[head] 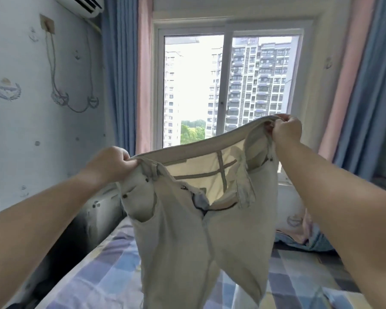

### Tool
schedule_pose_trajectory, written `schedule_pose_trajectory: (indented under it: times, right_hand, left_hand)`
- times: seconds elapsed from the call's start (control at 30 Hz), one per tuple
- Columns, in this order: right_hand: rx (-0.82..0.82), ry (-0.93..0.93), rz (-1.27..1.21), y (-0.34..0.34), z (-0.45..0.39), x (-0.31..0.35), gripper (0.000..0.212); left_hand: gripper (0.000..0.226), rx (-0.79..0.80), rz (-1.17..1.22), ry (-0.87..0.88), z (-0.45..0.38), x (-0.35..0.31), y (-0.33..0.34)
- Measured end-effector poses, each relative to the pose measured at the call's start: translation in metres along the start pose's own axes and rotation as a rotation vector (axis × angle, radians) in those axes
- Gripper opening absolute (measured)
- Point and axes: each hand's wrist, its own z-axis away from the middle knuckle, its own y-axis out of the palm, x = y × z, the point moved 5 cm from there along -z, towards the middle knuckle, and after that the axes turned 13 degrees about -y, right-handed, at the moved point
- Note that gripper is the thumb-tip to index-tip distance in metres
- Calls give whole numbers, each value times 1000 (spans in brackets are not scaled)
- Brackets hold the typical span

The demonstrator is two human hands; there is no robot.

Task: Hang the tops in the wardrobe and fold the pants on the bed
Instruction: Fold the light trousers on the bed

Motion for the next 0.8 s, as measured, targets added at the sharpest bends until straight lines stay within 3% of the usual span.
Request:
schedule_pose_trajectory:
  times: [0.17, 0.3, 0.53, 0.8]
  right_hand:
    - [-13, -54, 37, 1, -30, 33, 22]
    - [99, -99, 102, 52, -11, 38, 21]
    - [471, 18, 168, 208, 130, -68, 27]
    - [849, 228, 294, 377, 383, -216, 28]
  left_hand:
    - [58, 110, 122, 35, 12, -8, 35]
    - [59, 135, 118, -83, 23, 38, 54]
    - [60, 234, -5, -459, 79, 235, 104]
    - [49, 392, -217, -777, 144, 489, 151]
